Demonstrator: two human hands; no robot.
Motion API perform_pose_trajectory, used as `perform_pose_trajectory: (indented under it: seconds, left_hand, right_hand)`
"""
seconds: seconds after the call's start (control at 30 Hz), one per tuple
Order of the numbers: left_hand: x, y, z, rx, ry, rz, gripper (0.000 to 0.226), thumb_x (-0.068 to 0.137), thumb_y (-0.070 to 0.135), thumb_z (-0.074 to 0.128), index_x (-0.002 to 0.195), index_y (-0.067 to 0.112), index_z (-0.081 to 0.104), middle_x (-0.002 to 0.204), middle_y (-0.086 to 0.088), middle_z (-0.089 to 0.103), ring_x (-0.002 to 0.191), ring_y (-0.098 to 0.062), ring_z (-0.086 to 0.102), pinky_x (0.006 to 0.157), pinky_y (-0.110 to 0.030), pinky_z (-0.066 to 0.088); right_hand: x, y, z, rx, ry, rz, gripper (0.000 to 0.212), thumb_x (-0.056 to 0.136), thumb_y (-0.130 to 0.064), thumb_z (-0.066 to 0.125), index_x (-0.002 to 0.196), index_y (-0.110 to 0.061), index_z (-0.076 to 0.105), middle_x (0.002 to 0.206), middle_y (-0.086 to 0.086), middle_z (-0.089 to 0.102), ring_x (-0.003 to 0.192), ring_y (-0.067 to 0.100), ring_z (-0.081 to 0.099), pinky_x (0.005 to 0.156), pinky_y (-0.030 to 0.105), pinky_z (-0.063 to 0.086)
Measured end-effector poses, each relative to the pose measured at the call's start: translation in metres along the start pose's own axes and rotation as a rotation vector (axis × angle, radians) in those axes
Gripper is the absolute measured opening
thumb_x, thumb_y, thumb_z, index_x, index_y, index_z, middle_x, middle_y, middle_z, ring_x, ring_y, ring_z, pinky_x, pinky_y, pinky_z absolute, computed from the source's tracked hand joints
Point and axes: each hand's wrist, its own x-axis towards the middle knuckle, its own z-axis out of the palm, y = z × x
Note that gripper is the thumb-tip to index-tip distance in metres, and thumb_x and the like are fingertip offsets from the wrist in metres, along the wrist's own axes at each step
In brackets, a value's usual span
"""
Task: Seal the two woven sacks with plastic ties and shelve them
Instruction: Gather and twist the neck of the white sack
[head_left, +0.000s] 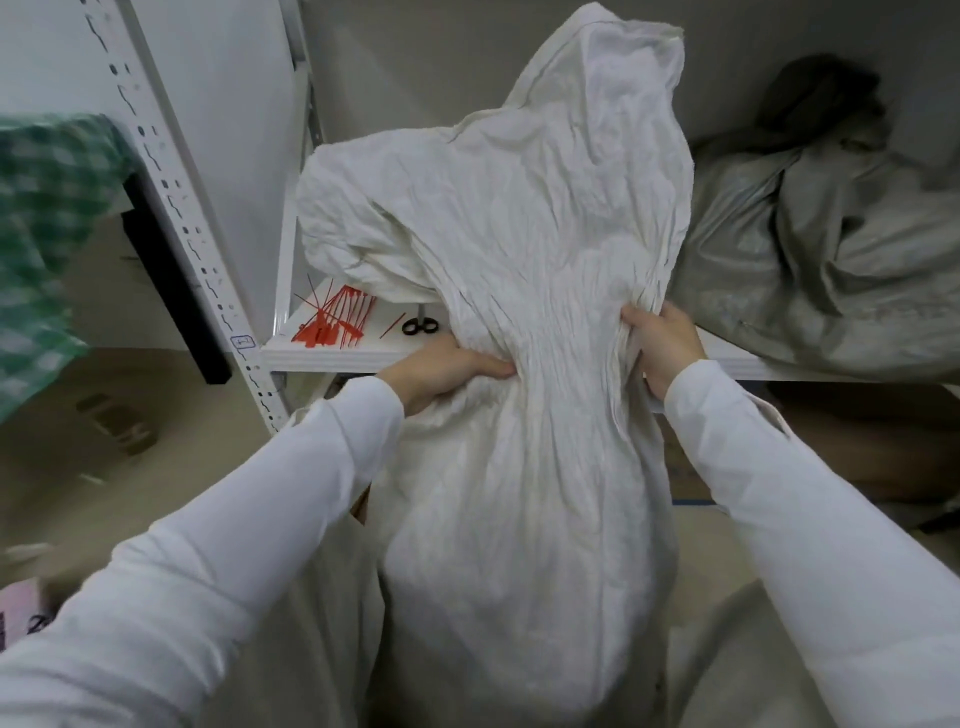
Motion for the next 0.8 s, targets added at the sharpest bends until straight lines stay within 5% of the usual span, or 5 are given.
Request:
perform_pose_trajectory:
  seconds: [0.1,0.2,0.27,0.47,0.8]
  left_hand:
    - [0.006,-0.005,0.013,-0.111,0.014,-0.010,0.053,0.080,0.016,0.077,0.130,0.012,0.058,0.122,0.000,0.068,0.109,-0.015,0.065,0.099,-0.034,0.050]
    - [0.011,-0.013,0.031,-0.235,-0.008,-0.032,0.044,0.085,0.021,0.071,0.127,0.011,0.061,0.118,-0.001,0.070,0.108,-0.016,0.067,0.097,-0.033,0.051]
    - [0.014,-0.020,0.044,-0.345,0.027,-0.053,0.043,0.085,0.024,0.070,0.125,0.010,0.063,0.115,-0.003,0.071,0.108,-0.018,0.067,0.100,-0.037,0.049]
    - [0.019,-0.024,0.056,-0.481,0.110,0.004,0.036,0.089,0.015,0.063,0.123,0.004,0.063,0.114,-0.012,0.071,0.106,-0.024,0.068,0.099,-0.043,0.050]
    - [0.010,-0.005,0.073,-0.408,0.133,0.097,0.027,0.082,-0.005,0.057,0.105,0.002,0.068,0.098,-0.016,0.073,0.093,-0.027,0.071,0.084,-0.039,0.058]
  right_hand:
    - [-0.003,0.009,0.010,-0.121,-0.052,0.123,0.038,0.096,-0.017,0.054,0.131,-0.001,0.053,0.123,0.011,0.063,0.101,0.024,0.062,0.087,0.030,0.050]
    - [-0.015,0.019,0.025,-0.225,-0.148,0.164,0.033,0.096,-0.018,0.053,0.123,0.000,0.057,0.113,0.009,0.065,0.099,0.024,0.063,0.080,0.029,0.052]
    - [-0.021,0.025,0.033,-0.273,-0.204,0.181,0.036,0.095,-0.023,0.054,0.124,-0.002,0.058,0.117,0.009,0.066,0.104,0.024,0.064,0.094,0.034,0.050]
    - [-0.031,0.020,0.031,-0.108,-0.505,0.240,0.049,0.085,-0.050,0.064,0.120,-0.017,0.064,0.116,-0.001,0.070,0.107,0.011,0.066,0.096,0.026,0.048]
    - [-0.034,0.019,0.032,-0.049,-0.415,0.163,0.050,0.073,-0.033,0.079,0.115,-0.009,0.066,0.103,0.006,0.074,0.096,0.017,0.071,0.083,0.028,0.056]
